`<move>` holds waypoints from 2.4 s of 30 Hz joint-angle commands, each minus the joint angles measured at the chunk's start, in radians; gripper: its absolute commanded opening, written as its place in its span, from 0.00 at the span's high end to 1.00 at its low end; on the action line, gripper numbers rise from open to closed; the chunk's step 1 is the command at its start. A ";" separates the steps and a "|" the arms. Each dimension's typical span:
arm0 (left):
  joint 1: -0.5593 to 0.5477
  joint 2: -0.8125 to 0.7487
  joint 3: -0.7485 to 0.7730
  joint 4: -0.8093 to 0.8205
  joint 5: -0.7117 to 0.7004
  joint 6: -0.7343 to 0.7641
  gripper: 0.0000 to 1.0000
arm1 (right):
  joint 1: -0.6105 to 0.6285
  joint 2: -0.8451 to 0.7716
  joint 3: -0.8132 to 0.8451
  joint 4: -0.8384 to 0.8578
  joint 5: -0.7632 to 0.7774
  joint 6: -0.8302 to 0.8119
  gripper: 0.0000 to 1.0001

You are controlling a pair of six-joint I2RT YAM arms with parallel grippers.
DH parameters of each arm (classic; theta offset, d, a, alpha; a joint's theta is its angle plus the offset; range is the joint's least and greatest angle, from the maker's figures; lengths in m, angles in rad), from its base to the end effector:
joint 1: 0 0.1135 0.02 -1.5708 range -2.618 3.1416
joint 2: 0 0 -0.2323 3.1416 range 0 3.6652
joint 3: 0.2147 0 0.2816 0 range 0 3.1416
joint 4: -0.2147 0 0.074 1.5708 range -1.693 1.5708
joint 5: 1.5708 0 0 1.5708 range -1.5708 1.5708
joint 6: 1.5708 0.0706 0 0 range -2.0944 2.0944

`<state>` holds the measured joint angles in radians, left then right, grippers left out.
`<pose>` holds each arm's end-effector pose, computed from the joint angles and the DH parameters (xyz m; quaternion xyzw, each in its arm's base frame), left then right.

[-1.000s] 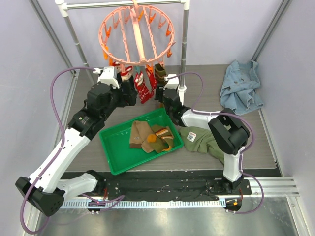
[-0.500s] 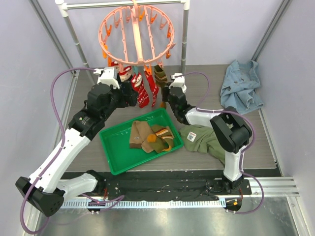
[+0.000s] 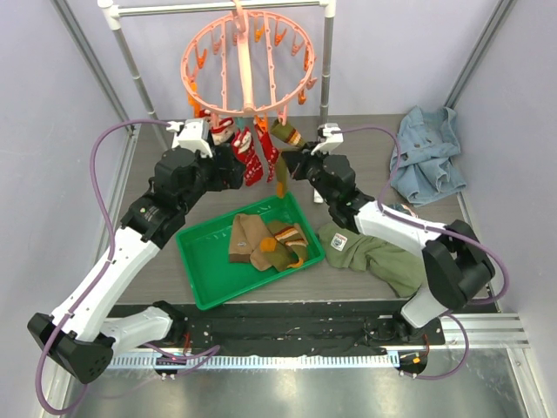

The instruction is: Remove the socks clipped to the hanger

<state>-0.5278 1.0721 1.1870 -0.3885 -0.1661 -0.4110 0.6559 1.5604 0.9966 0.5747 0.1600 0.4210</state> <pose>0.2768 -0.1479 0.3698 -0.0037 0.7958 -0.2134 0.5668 0.3444 0.2508 0.2510 -0.0257 0.7028 0.3152 0.6372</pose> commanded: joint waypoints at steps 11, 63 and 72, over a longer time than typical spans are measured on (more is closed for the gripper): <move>-0.001 0.052 0.112 0.005 0.138 -0.055 0.16 | 0.113 -0.184 -0.087 0.028 -0.139 0.111 0.99; 0.113 0.173 0.243 0.119 0.189 -0.058 0.18 | 0.169 -0.304 -0.251 0.149 -0.235 0.190 0.99; 0.184 0.192 0.235 0.198 0.401 -0.092 0.20 | 0.152 -0.286 -0.262 0.224 -0.315 0.297 0.99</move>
<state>-0.3428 1.2636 1.4220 -0.2878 0.1101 -0.4946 0.8185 1.2869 0.7418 0.6811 -0.1017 0.6407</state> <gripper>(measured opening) 0.810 0.044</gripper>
